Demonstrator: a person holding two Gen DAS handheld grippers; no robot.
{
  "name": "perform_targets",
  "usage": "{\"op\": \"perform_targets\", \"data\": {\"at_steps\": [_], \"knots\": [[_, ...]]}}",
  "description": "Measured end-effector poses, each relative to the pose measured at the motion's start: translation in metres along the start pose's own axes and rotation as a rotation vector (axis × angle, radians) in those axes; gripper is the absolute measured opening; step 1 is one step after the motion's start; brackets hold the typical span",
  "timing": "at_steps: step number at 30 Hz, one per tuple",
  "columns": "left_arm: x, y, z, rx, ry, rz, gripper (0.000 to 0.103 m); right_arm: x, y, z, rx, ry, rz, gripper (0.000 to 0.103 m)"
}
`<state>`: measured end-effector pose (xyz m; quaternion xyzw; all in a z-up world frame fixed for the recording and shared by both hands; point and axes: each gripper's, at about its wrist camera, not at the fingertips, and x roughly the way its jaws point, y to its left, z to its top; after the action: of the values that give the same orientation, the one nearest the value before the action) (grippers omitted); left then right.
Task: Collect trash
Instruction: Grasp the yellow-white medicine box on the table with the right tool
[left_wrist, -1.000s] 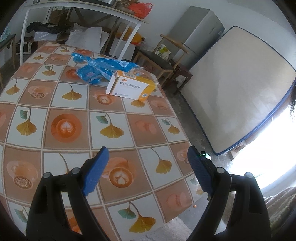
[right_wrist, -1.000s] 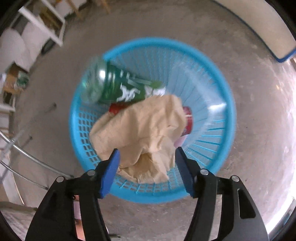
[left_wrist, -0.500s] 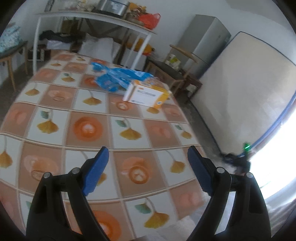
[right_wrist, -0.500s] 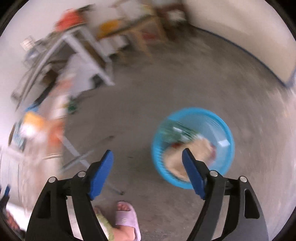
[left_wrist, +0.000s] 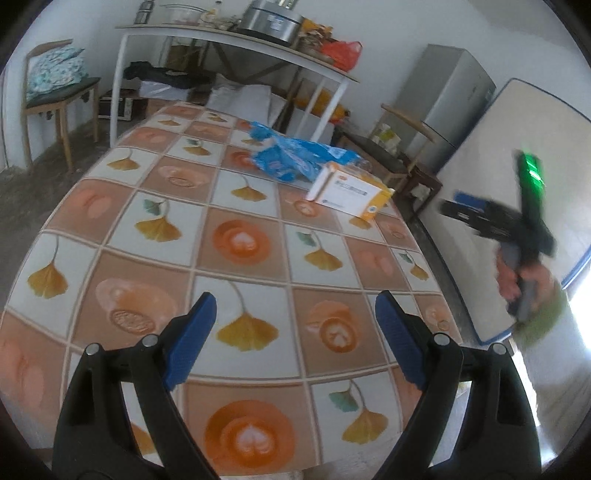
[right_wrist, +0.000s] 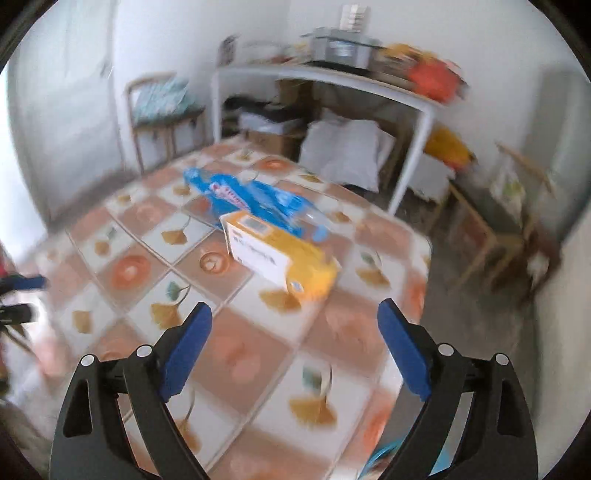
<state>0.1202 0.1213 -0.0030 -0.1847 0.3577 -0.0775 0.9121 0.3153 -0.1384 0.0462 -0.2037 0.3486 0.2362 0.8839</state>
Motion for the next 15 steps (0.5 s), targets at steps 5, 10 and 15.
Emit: {"op": "perform_targets", "data": {"at_steps": [5,10,15], "knots": [[-0.005,0.015,-0.005,-0.013,-0.007,-0.009,0.084,0.081,0.036,0.043,-0.258,0.105,-0.073,0.088],[-0.007,0.025,-0.009,-0.016,-0.005,-0.035,0.084,0.137,0.052,0.055,-0.426,0.22,-0.108,0.088],[-0.01,0.03,-0.011,-0.016,-0.012,-0.063,0.084,0.143,0.058,0.051,-0.4,0.294,-0.064,0.053]]}}
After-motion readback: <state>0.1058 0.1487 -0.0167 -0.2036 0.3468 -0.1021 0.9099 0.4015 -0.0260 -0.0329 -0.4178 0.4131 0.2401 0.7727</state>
